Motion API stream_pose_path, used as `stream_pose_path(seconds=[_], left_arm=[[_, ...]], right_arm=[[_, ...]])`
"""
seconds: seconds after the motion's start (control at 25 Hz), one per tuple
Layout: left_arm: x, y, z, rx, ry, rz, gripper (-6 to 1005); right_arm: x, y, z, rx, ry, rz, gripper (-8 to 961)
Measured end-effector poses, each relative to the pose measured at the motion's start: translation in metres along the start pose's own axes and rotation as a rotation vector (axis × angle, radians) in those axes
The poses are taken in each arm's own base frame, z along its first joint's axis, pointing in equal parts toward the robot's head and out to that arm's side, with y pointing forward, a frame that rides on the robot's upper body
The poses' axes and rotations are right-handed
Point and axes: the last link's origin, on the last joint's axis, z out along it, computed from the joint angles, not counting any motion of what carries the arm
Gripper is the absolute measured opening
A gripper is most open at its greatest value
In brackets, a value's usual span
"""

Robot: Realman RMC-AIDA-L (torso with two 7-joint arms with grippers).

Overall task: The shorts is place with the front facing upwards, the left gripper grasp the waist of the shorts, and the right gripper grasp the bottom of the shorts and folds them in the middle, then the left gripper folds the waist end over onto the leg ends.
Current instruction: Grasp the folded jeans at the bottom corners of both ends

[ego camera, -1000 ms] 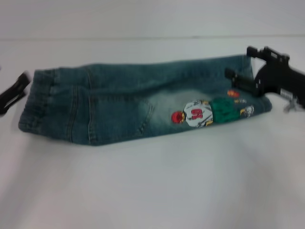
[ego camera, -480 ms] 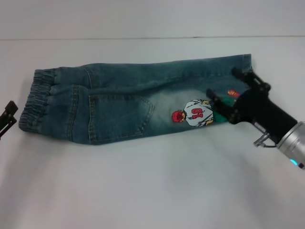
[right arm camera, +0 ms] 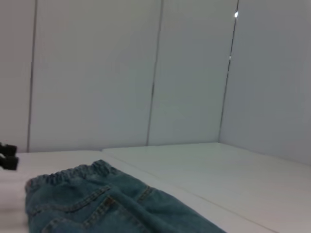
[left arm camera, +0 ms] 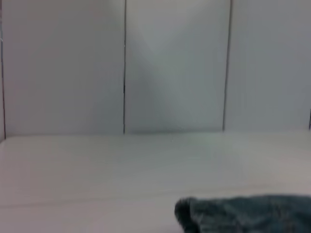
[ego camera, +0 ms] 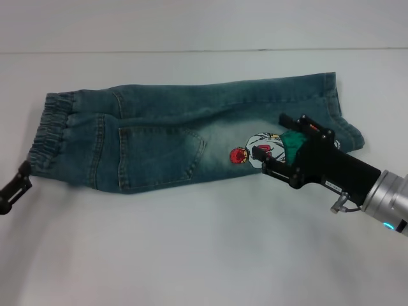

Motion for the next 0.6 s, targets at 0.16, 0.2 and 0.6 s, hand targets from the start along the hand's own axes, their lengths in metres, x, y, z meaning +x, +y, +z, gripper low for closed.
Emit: stream_pose_path(seconds=[0.16,0.2,0.6], left_arm=[[-0.002,-0.006,0.006,-0.044,-0.094,0.069,909],[-0.002,-0.007,0.007,-0.062,-0.114,0.085,909],[-0.002,-0.01,0.011,-0.164,-0.219,0.172,909]], right_arm=[[0.0,0.006,-0.001,-0.06,0.004,-0.008,833],[-0.001,0.009,-0.001,-0.093,0.008,-0.011,833],[-0.02,-0.001,-0.031,-0.396,0.118,-0.007,832]])
